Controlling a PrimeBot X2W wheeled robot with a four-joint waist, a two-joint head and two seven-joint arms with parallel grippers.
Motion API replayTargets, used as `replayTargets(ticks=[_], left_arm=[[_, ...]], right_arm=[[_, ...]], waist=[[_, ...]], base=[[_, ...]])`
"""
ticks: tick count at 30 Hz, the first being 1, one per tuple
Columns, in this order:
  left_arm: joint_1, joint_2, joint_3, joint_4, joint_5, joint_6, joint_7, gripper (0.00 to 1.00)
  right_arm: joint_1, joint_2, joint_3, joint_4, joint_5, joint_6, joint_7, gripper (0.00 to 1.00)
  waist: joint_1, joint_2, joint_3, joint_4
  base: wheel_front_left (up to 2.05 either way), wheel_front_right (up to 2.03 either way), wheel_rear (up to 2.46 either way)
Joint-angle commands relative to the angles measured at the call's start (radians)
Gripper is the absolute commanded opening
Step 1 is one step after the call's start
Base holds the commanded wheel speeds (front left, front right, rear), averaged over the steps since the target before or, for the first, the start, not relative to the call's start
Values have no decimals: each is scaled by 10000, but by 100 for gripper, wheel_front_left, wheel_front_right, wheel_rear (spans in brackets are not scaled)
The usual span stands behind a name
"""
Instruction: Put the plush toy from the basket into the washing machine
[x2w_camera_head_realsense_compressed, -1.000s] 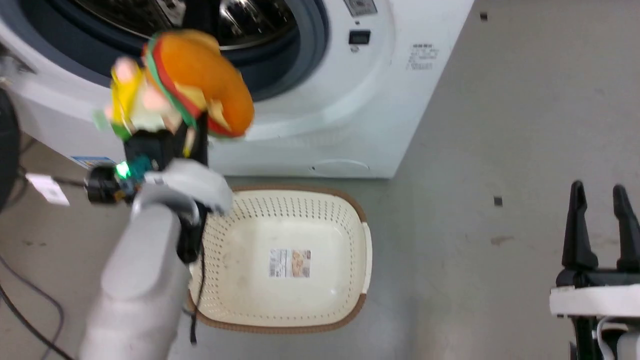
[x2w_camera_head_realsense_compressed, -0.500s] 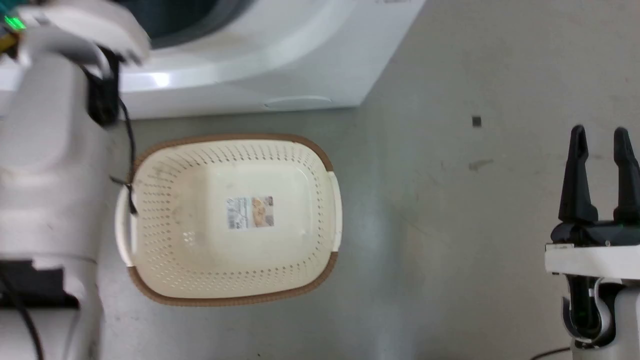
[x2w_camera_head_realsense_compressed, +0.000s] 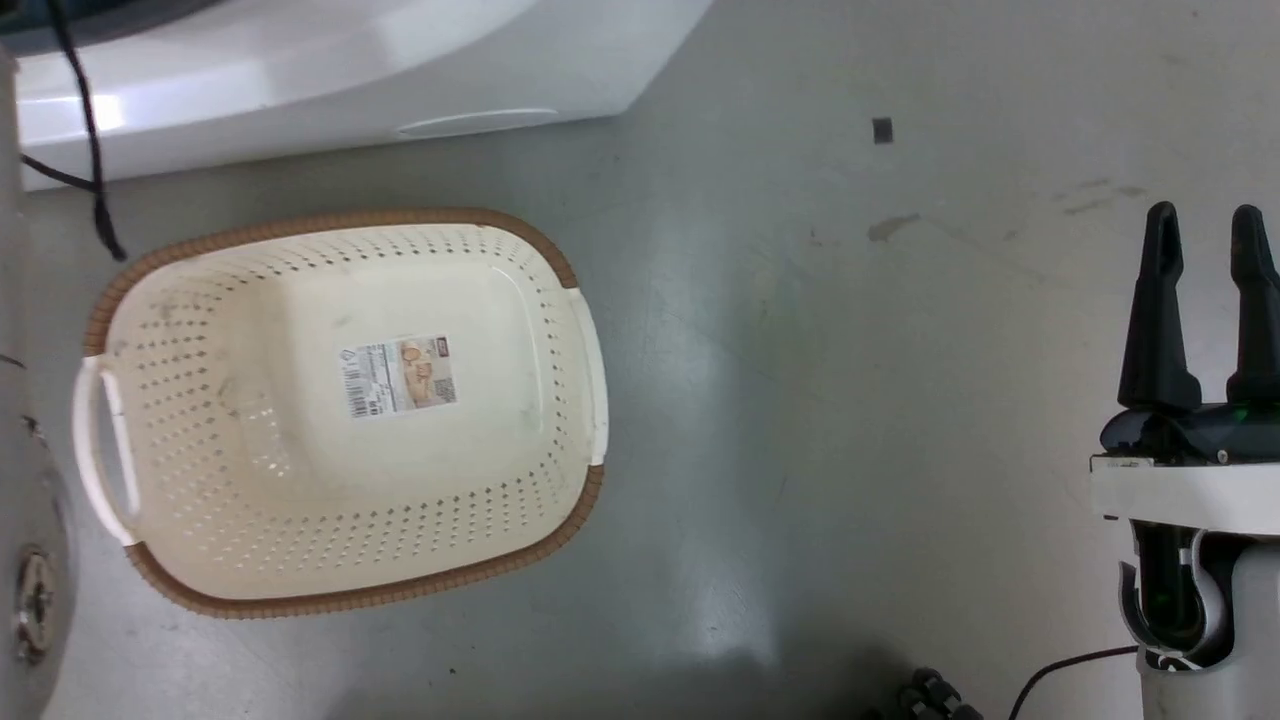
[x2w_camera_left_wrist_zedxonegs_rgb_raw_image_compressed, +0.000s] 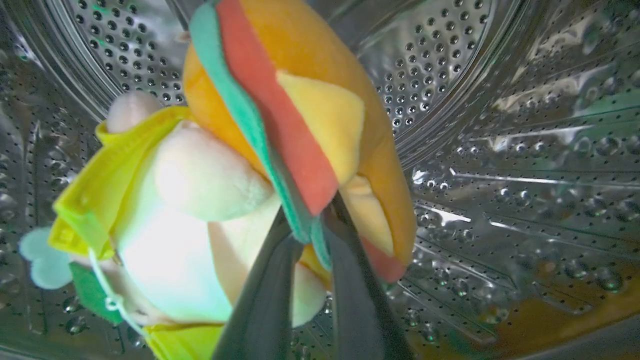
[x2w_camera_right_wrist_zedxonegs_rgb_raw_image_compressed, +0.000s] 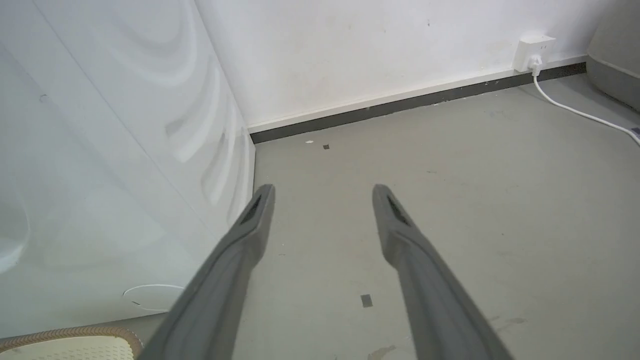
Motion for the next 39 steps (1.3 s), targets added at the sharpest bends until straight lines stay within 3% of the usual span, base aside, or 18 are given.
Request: replayTargets(ticks=[1, 4, 5, 6, 17, 39], left_arm=[[-264, 123, -43, 168, 139, 80, -57, 0], [-483, 153, -94, 403, 182, 108, -57, 0], [-493, 140, -112, 473, 196, 127, -57, 88], [-488, 150, -184, 499, 273, 145, -57, 100], [845, -159, -260, -58, 399, 273, -57, 100], [8536, -1622, -412, -5054, 1303, 1062, -57, 100]], right_arm=[[-203, -2, 7, -59, 71, -7, -44, 100], [-207, -2, 20, -58, 92, -7, -44, 100], [-216, -2, 19, -52, 94, -7, -44, 100], [-227, -2, 29, -42, 97, -7, -44, 100], [-42, -2, 115, 97, -147, -7, -44, 100], [1581, -2, 635, 426, -1462, -7, -44, 100]], waist=[[-1, 0, 159, -137], [-1, 0, 236, -149], [-1, 0, 249, -139], [-1, 0, 254, -132], [-1, 0, -663, 387], [-1, 0, -4488, 1783]], base=[[0, 0, 0], [0, 0, 0], [0, 0, 0], [0, 0, 0], [0, 0, 0], [0, 0, 0]])
